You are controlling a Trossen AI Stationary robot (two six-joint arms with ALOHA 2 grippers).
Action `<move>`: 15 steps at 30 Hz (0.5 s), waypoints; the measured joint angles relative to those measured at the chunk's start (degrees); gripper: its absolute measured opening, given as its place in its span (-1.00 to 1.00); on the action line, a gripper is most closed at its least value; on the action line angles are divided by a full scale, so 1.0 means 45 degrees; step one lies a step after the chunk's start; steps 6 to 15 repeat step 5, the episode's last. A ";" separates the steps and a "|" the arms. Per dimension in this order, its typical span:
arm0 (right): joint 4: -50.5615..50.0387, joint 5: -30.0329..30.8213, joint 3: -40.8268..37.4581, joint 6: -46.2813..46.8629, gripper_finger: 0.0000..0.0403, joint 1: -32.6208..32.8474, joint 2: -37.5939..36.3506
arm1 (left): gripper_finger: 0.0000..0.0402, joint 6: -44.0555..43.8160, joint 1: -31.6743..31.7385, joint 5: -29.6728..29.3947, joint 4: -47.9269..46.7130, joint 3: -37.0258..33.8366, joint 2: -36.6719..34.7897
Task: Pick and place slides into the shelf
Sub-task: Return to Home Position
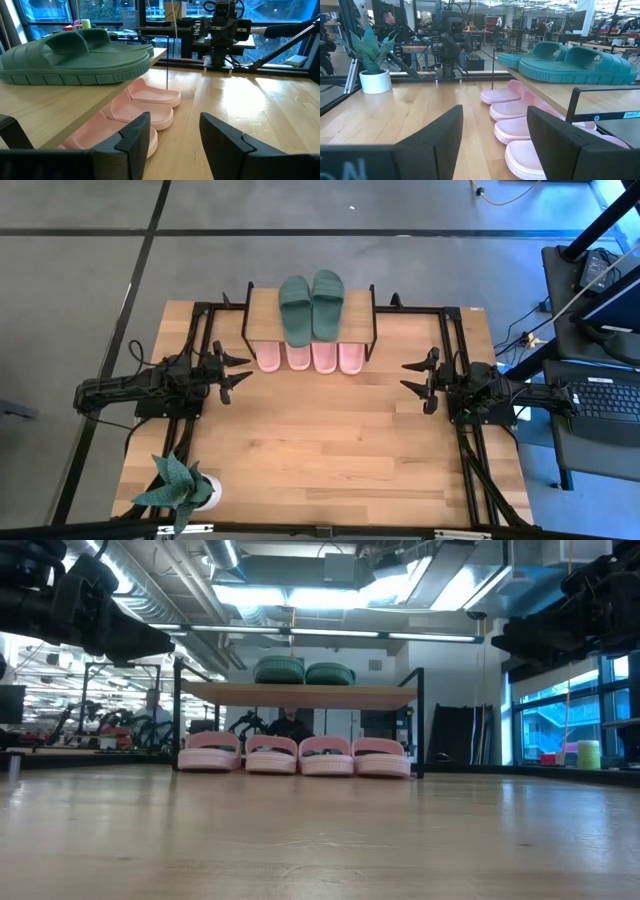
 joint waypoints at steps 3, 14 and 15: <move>0.0002 0.0005 0.0000 -0.0018 0.10 0.0000 0.0000 | -0.19 0.0000 -0.0004 0.0000 0.0000 0.0000 0.0000; 0.0002 0.0004 0.0000 0.0000 0.10 0.0000 0.0000 | -0.19 0.0000 -0.0005 0.0000 0.0000 0.0000 0.0003; 0.0002 0.0004 0.0000 0.0000 0.10 0.0000 0.0000 | -0.19 0.0000 -0.0005 0.0000 0.0000 0.0000 0.0003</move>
